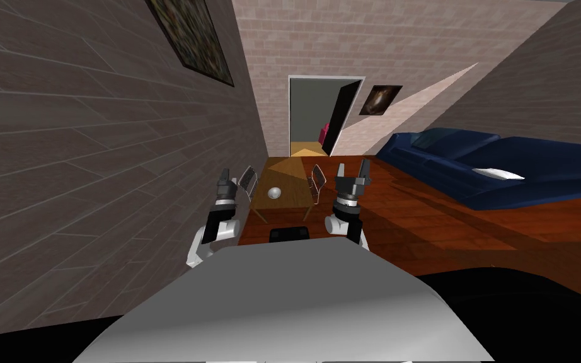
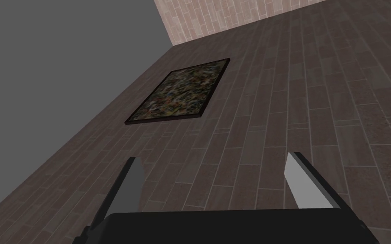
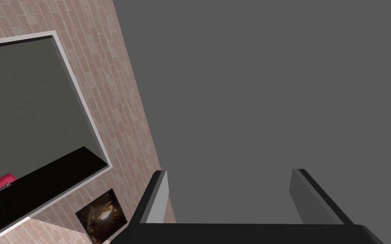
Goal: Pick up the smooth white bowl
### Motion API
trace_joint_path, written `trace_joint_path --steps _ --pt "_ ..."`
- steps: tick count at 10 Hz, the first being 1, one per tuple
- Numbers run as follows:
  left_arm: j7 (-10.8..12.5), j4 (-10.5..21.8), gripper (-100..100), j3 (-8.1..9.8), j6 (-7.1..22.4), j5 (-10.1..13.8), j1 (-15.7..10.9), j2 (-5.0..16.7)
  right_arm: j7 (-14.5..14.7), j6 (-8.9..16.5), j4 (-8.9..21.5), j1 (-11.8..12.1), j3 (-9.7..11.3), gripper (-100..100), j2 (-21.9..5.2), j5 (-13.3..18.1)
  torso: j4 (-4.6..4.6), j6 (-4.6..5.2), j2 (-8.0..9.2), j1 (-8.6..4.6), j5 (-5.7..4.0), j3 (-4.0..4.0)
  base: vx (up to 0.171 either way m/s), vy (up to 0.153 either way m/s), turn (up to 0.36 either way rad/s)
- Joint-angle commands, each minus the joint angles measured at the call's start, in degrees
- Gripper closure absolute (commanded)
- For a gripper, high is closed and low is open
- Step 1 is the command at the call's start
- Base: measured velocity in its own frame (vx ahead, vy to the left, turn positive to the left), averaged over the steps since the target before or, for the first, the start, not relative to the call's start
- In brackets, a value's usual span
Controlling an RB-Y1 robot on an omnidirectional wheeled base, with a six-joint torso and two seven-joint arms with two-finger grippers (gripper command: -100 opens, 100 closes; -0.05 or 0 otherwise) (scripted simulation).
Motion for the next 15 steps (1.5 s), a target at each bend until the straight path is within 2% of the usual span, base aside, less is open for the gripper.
trace_joint_path --steps 1,4,5,7,8,9,11,12,13,14,15 --pt "0.27 1.58 -100 0.36 2.86 -0.08 -1.08 0.60 0.00 0.00 0.00 0.00 0.00 0 0.00 0.00 0.00 0.00 0.00 0.00 0.00 0.00 -0.052 -0.042 -0.105" --pt "0.80 5.09 -100 1.06 7.23 -0.19 -3.36 1.33 0.00 0.00 0.00 0.00 0.00 0 0.00 0.00 0.01 -0.01 0.05 -0.07 -0.02 0.03 -0.053 -0.059 -0.096" --pt "0.80 5.09 -100 1.06 8.06 -0.19 -3.36 1.33 0.00 0.00 0.00 0.00 0.00 0 0.00 0.00 0.00 0.01 0.03 -0.04 -0.01 0.01 -0.033 -0.036 -0.051" --pt "1.44 8.42 -100 1.80 12.04 -0.20 -5.79 1.79 0.00 0.00 0.00 0.00 0.00 0 0.00 0.00 0.00 0.01 -0.02 -0.01 0.00 -0.01 -0.053 -0.061 -0.128" --pt "1.44 8.89 -100 1.80 13.44 -0.20 -5.79 1.79 0.00 0.00 0.00 -0.01 0.00 0 0.00 0.00 0.01 0.01 0.08 -0.11 -0.02 0.04 -0.049 -0.057 -0.053" --pt "1.81 10.87 -100 2.19 14.90 -0.15 -7.03 1.94 0.00 0.00 0.00 0.00 0.00 0 0.00 0.00 0.01 -0.02 0.05 -0.05 -0.01 0.03 -0.026 -0.056 -0.098" --pt "1.81 10.87 -100 2.19 16.20 -0.15 -7.03 1.94 0.00 0.00 0.00 0.00 0.00 0 0.00 0.00 -0.01 -0.02 -0.05 0.02 -0.01 -0.03 -0.010 -0.024 -0.017" --pt "2.20 12.89 -100 2.58 18.40 -0.06 -8.27 2.04 0.00 0.00 0.00 0.01 -0.01 0 0.00 0.00 -0.02 -0.02 -0.10 0.11 0.02 -0.05 -0.020 -0.022 -0.106" --pt "2.20 12.89 -100 2.58 18.97 -0.06 -8.27 2.04 0.00 0.00 0.00 0.00 0.00 0 0.00 0.00 -0.02 0.00 -0.07 0.09 0.02 -0.04 -0.018 -0.028 -0.057" --pt "2.63 14.95 -100 2.98 21.07 0.07 -9.51 2.09 0.00 0.00 0.00 0.01 0.00 0 0.00 0.00 -0.01 -0.02 -0.07 0.08 0.01 -0.04 -0.013 -0.050 -0.081" --pt "2.63 14.95 -100 2.98 21.73 0.07 -9.51 2.09 0.00 0.00 0.00 0.00 0.00 0 0.00 0.00 -0.02 0.00 -0.09 0.00 0.00 -0.05 -0.018 -0.048 -0.055"
